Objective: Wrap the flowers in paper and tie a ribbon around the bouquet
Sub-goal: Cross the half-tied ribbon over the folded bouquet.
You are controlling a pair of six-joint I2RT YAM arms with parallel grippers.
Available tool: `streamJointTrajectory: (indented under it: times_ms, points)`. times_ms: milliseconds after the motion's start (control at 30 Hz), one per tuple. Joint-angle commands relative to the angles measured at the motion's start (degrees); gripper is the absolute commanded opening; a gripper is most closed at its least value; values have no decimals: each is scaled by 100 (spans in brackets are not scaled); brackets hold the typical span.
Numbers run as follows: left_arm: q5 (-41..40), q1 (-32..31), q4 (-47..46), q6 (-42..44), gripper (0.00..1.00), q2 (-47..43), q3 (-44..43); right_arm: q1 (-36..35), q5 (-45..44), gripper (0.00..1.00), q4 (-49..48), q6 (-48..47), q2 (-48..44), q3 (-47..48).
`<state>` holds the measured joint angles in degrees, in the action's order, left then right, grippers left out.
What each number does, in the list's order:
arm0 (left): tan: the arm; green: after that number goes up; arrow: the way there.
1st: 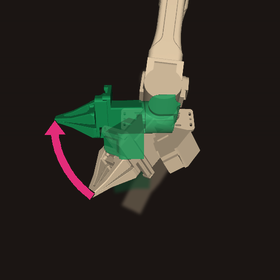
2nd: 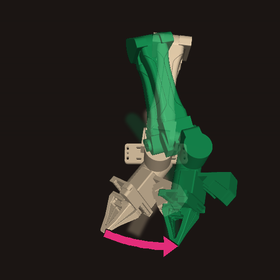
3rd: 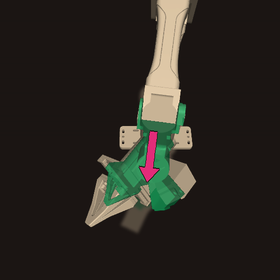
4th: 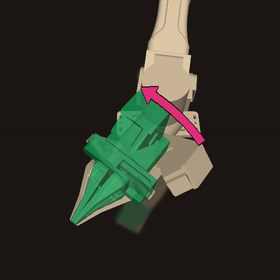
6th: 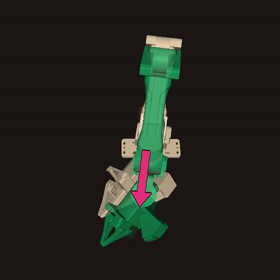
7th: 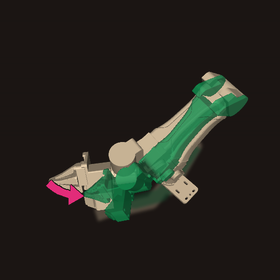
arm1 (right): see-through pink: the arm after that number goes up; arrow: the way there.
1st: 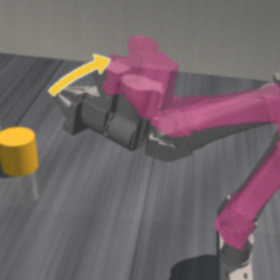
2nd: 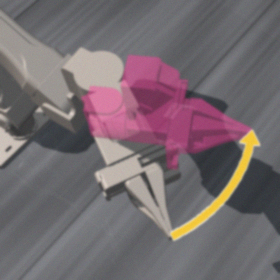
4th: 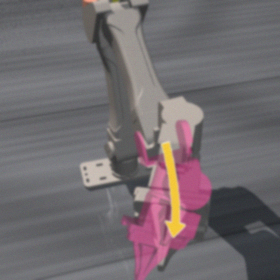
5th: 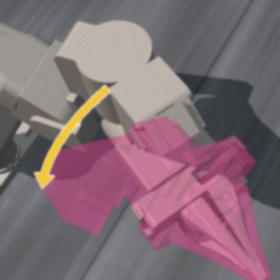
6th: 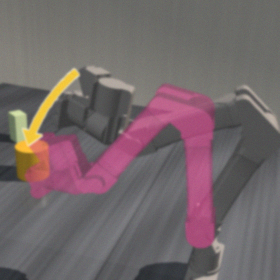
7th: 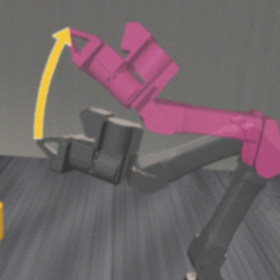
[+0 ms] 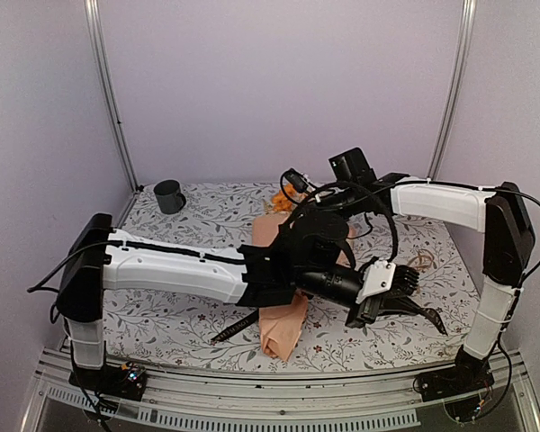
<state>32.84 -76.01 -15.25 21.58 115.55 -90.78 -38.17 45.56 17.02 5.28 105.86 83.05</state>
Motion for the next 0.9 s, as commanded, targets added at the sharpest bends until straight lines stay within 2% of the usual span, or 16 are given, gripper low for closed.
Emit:
streamJointTrajectory:
  times_ms: [0,67,133,200,333,467,600,667,800,867]
  points:
    - [-1,-123,762,474,2,642,-188,16,53,0,306,-329,56,228]
    - [-264,-125,896,496,16,739,-190,20,58,0,349,-366,61,232]
    - [-607,-132,945,488,42,745,-141,15,68,0,371,-387,66,230]
    - [-1038,-128,1061,526,61,726,-92,13,91,0,374,-396,74,230]
    - [-1614,-111,1326,661,73,502,101,2,97,0,373,-388,66,227]
    - [-1830,24,839,480,74,-177,801,-46,68,0,358,-353,54,213]
    - [-1990,328,-209,-215,71,-1329,1920,-100,-25,0,245,-192,34,205]
    - [-2158,535,-824,-763,63,-1924,2578,-113,-94,0,166,-11,21,180]
    - [-2851,1109,-2097,-1957,37,-2919,4053,-123,-189,0,-168,457,-61,17]
    - [-3306,1397,-2510,-2433,32,-3225,4697,-131,-199,0,-476,731,-143,-144]
